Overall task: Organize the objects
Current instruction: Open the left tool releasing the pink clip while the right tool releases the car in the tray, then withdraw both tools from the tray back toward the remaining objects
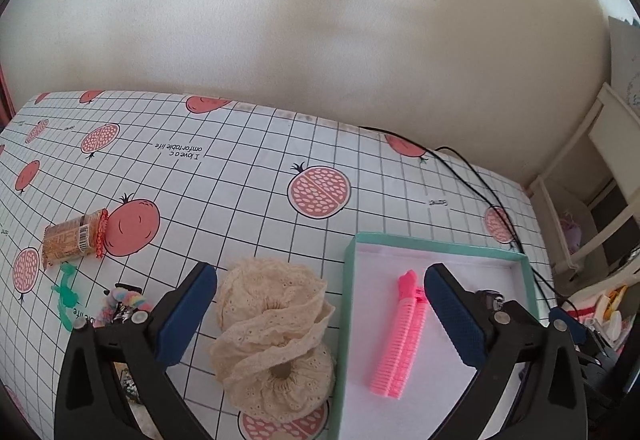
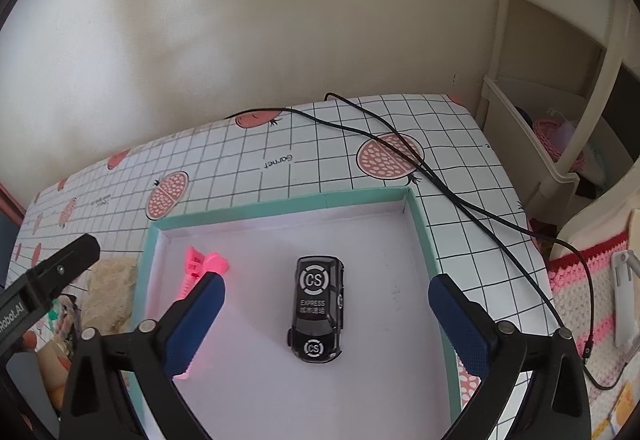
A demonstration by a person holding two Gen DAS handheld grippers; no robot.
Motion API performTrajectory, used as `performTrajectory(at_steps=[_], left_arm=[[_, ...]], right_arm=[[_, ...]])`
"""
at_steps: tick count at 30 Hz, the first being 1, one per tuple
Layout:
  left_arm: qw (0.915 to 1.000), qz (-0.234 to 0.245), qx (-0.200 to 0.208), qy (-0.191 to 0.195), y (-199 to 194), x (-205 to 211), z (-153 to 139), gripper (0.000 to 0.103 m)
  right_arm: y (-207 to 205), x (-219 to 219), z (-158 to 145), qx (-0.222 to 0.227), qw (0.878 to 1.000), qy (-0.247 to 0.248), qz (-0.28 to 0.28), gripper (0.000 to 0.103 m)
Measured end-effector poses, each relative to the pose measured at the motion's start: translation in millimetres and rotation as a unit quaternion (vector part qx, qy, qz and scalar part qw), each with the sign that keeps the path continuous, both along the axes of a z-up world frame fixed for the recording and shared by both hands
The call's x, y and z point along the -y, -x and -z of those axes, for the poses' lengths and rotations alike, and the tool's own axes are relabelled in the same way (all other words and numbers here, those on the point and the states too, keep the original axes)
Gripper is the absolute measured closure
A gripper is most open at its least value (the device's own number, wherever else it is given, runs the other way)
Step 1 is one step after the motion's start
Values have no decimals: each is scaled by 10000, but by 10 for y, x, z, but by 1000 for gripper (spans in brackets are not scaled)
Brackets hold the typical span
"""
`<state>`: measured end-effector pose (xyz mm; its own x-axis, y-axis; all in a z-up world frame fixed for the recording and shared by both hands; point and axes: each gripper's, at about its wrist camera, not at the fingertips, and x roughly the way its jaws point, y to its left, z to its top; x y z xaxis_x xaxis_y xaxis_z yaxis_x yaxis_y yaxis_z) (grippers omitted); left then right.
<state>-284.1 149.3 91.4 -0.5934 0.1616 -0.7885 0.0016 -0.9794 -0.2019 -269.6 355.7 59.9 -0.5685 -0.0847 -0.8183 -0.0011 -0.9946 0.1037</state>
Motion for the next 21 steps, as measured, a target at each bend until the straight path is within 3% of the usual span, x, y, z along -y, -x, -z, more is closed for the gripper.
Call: performTrajectory(at_steps=[9,15,21], left_arm=[[9990,35,-440,51,-430,251,-667,0],[9965,-138,-820,101,-820,583,-1142,0],[9942,-361,-1006,147,-1247,1001,-1287,0]], right_arm=[[-397,210,-666,-549,9982,-224,-104,0],[-811,405,-1193,-1069,9938,-26,-291,0],[-1276,670,-1487,-1373,9888,131,-573,0]])
